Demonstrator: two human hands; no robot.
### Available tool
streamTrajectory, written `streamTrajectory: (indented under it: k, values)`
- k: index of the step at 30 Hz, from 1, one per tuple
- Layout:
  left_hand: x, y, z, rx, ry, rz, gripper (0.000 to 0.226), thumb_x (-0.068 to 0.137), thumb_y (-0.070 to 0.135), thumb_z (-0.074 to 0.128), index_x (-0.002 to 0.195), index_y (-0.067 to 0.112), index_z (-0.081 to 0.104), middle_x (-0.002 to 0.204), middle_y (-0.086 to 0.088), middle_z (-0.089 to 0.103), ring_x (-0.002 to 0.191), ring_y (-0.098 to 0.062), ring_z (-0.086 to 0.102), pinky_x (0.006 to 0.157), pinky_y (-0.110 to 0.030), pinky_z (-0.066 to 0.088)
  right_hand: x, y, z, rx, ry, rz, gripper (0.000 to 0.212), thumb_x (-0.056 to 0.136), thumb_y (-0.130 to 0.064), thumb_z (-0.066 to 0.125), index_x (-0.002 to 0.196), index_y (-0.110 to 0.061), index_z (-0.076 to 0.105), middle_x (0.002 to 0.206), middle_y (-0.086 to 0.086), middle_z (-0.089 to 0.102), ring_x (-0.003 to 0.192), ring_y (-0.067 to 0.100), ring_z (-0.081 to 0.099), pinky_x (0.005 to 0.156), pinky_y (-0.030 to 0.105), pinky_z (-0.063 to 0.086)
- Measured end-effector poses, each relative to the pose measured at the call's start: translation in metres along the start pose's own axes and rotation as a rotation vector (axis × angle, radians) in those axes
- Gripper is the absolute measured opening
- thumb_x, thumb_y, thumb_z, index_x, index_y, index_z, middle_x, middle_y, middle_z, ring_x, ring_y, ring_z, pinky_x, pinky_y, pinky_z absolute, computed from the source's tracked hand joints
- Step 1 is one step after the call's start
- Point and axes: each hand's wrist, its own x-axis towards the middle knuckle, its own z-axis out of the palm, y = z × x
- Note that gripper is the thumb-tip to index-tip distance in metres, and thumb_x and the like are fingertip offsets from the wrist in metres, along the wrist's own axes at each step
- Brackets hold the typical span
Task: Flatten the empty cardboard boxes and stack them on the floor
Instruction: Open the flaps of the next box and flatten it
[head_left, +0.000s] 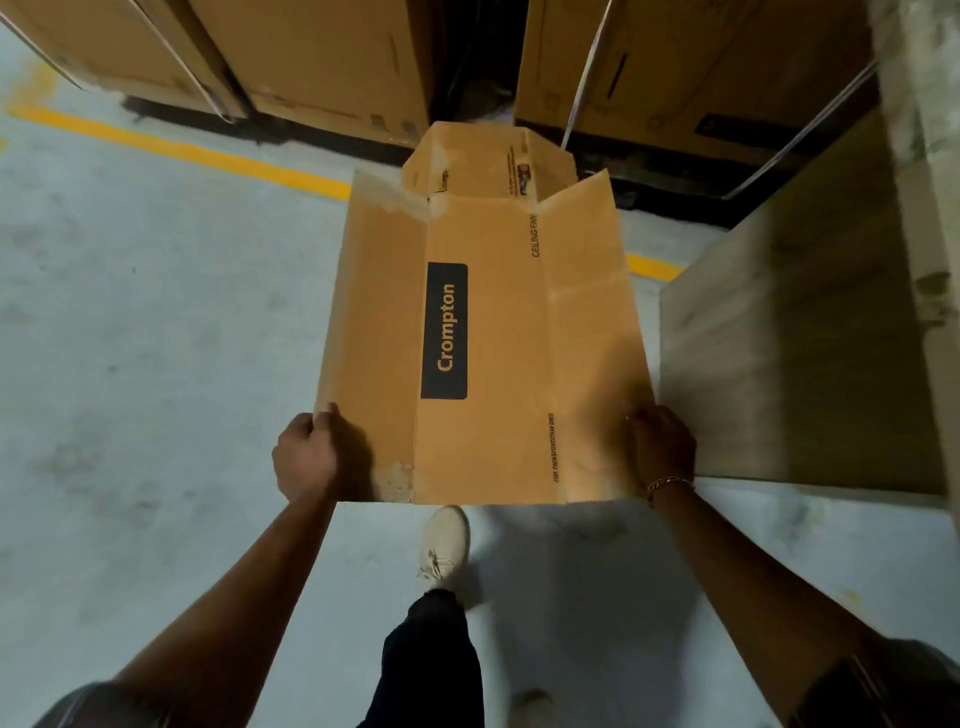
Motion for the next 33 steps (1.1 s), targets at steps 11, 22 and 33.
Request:
streamTrajectory:
  k: [11,22,33]
  values:
    - [0.104,-0.136,0.161,-0.172,-0.13,-0.025,0.037,0.093,0.042,0.045,0.089,0.012,0.065,0.093,-0.014,0.07,0.092,-0.038,0.064,0.09,-0.051,0.052,0.1,0.145,0.137,-0.039,-0.009,0.051,0.021,0.099,-0.023,0.055,0.087,-0.008,0.062,0.076,0.007,0.057,0.076,0.028,0.053,0.067,0.033,0.036]
    - [0.167,-0.195,0.227,-0.147,-0.484,0.011,0.055,0.067,0.034,0.053,0.115,0.005,0.059,0.118,-0.019,0.062,0.108,-0.037,0.06,0.1,-0.05,0.048,0.169,0.207,0.209,-0.087,-0.195,0.142,0.031,0.096,-0.028,0.053,0.125,-0.016,0.053,0.121,0.014,0.06,0.111,0.033,0.055,0.095,0.041,0.045]
    - [0.158,-0.195,0.224,0.324,-0.516,0.384,0.08,0.099,0.056,0.051,0.16,0.015,0.02,0.165,-0.011,0.027,0.15,-0.031,0.029,0.12,-0.05,0.027,0.144,0.185,0.189,-0.102,-0.24,0.087,0.063,0.095,-0.047,0.054,0.148,-0.019,0.036,0.15,0.009,0.046,0.133,0.032,0.046,0.109,0.043,0.036]
